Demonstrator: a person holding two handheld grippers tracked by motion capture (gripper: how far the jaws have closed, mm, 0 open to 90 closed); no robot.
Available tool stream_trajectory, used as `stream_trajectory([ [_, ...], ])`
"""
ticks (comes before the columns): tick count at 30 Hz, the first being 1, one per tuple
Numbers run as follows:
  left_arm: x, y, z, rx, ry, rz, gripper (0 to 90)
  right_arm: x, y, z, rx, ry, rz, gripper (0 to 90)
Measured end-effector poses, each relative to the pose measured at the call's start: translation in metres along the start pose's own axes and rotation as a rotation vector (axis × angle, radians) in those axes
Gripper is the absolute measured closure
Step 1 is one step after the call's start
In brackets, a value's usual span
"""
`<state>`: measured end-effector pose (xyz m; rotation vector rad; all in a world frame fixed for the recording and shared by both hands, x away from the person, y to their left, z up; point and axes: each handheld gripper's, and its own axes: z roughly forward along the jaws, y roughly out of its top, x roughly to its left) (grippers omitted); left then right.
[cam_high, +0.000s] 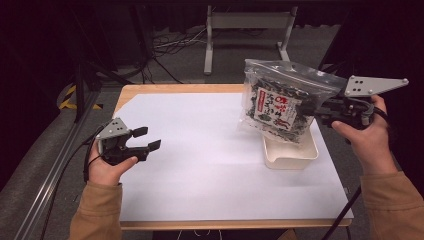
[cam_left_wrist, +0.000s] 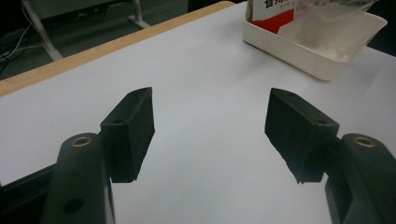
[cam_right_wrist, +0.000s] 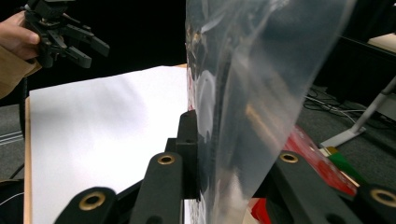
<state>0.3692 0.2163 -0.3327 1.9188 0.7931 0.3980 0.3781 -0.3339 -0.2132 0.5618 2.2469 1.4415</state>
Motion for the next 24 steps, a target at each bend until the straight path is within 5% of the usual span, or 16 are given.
stream_trajectory([
  [15,0.008,-0.007,0.003,0.004,0.011,-0.009,31.3,-0.015,-0.012,-0.017,-0.004,-0.063,0.04,73.1],
  [24,0.01,-0.009,0.004,0.003,0.013,-0.018,30.8,-0.025,-0.022,-0.021,0.006,-0.117,0.113,73.1],
])
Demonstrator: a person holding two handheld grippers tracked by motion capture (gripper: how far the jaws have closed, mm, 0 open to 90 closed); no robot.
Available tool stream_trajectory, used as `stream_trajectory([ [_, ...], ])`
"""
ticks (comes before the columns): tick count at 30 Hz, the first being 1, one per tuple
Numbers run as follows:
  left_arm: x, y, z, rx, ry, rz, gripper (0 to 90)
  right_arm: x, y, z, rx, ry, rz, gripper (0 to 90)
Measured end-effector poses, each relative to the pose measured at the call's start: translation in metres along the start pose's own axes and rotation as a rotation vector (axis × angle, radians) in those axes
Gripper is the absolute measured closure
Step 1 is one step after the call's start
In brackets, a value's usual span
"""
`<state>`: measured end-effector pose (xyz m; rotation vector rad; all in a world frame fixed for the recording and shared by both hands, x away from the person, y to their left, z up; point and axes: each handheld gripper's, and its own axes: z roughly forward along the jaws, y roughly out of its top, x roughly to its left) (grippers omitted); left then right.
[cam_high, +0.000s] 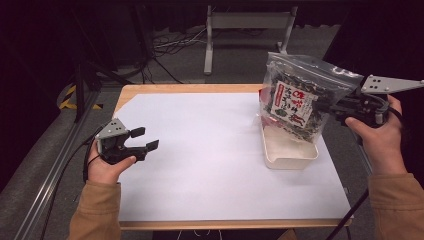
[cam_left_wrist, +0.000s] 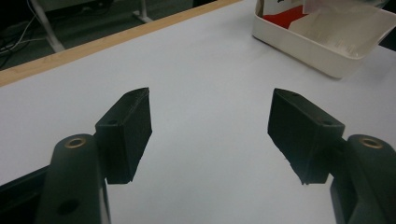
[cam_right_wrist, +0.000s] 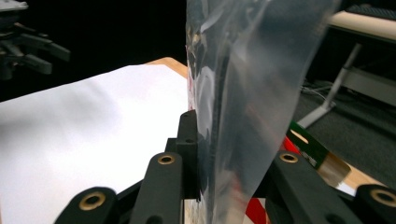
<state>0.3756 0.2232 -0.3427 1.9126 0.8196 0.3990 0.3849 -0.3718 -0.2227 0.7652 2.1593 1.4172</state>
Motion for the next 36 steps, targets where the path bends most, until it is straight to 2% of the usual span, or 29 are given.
stream_trajectory([
  [2,0.0,0.0,0.0,-0.003,0.0,0.0,30.4,-0.003,-0.003,0.0,0.007,-0.02,0.034,73.1],
  [7,0.001,0.0,0.0,-0.002,0.0,0.0,30.2,-0.007,-0.009,0.001,0.024,-0.047,0.072,73.1],
  [14,0.001,-0.001,0.001,0.0,-0.002,-0.005,30.0,-0.007,-0.014,0.004,0.05,-0.064,0.087,73.1],
  [25,0.001,-0.001,0.001,0.004,0.0,-0.01,29.6,0.0,-0.025,0.018,0.106,-0.099,0.073,73.1],
  [36,0.003,-0.001,0.002,0.005,-0.001,-0.006,29.1,0.004,-0.036,0.026,0.153,-0.102,0.065,73.3],
])
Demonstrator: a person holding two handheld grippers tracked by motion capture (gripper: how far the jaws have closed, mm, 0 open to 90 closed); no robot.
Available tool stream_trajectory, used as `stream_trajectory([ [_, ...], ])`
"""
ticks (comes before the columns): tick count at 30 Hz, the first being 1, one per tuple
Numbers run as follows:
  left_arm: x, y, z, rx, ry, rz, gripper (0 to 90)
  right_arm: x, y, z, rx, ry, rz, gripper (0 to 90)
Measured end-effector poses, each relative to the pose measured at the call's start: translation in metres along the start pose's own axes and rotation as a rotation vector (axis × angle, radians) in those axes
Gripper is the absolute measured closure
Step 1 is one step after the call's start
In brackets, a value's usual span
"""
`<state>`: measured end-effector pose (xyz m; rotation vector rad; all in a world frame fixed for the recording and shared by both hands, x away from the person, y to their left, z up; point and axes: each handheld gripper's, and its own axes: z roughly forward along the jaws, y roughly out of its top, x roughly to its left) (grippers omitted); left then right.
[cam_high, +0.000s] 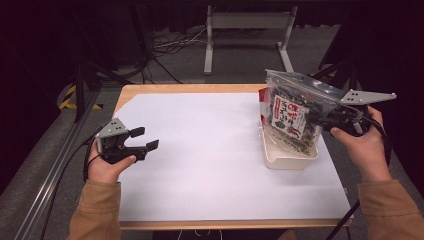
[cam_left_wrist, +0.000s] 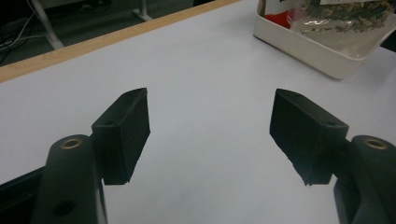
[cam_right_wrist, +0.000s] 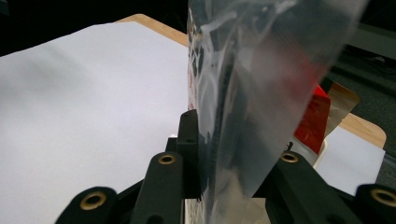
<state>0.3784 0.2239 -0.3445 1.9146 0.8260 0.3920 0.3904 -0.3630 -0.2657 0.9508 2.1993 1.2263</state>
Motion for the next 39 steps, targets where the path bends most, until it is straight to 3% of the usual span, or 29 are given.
stream_trajectory([
  [9,0.0,0.0,0.001,0.005,-0.003,-0.002,28.9,0.001,-0.011,0.007,0.033,0.001,0.006,73.3],
  [27,0.0,-0.002,0.004,0.017,-0.004,-0.006,28.5,0.001,-0.036,0.025,0.036,0.01,0.028,73.4],
  [39,-0.002,-0.001,0.008,0.025,-0.009,0.0,28.3,-0.002,-0.055,0.023,-0.02,0.004,0.063,73.2],
])
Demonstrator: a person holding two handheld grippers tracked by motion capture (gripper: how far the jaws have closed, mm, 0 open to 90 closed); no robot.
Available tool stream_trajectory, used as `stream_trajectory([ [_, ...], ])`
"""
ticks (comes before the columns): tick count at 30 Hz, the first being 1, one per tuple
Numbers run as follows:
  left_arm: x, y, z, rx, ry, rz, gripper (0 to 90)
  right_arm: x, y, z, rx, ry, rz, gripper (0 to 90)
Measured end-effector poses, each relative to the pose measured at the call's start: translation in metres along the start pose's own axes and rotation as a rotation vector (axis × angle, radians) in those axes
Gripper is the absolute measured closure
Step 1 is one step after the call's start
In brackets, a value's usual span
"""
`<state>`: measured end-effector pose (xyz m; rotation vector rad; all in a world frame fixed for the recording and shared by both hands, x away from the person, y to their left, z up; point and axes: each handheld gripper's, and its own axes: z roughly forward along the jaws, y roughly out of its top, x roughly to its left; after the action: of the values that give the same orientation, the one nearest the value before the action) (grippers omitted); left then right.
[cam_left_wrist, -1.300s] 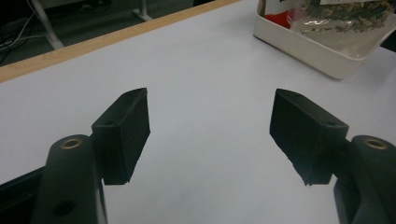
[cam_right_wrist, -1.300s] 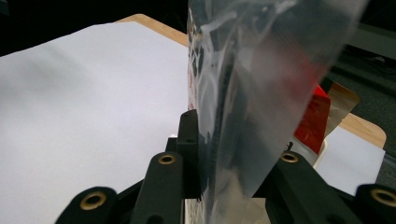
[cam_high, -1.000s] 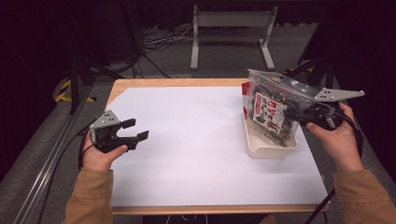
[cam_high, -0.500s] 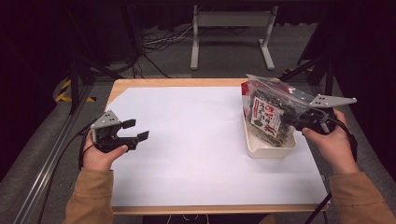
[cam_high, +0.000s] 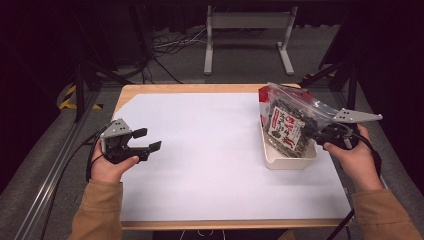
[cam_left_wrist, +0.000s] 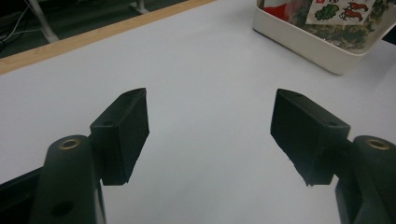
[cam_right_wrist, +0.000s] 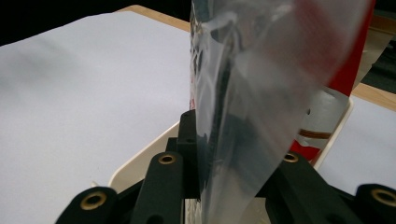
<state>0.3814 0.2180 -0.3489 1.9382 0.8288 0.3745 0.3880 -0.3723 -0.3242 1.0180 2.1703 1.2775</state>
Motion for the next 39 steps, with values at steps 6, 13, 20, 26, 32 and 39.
stream_trajectory([
  [6,0.002,-0.002,-0.001,0.001,-0.003,-0.001,28.1,-0.005,-0.001,-0.003,-0.041,-0.048,0.025,56.8],
  [13,-0.003,-0.004,-0.005,-0.001,-0.017,0.026,26.6,-0.004,-0.008,-0.021,-0.142,-0.071,0.095,36.4],
  [20,-0.009,-0.008,-0.012,-0.012,-0.021,0.048,26.2,0.001,-0.017,-0.041,-0.156,-0.089,0.078,30.9],
  [26,-0.014,-0.015,-0.019,-0.029,-0.033,0.069,26.0,0.012,-0.027,-0.052,-0.143,-0.064,0.034,29.0],
  [32,-0.016,-0.018,-0.02,-0.024,-0.035,0.071,25.8,0.024,-0.039,-0.056,-0.094,-0.042,0.004,35.0],
  [39,-0.018,-0.021,-0.019,-0.024,-0.046,0.073,25.5,0.042,-0.05,-0.054,-0.064,0.01,-0.018,39.4],
])
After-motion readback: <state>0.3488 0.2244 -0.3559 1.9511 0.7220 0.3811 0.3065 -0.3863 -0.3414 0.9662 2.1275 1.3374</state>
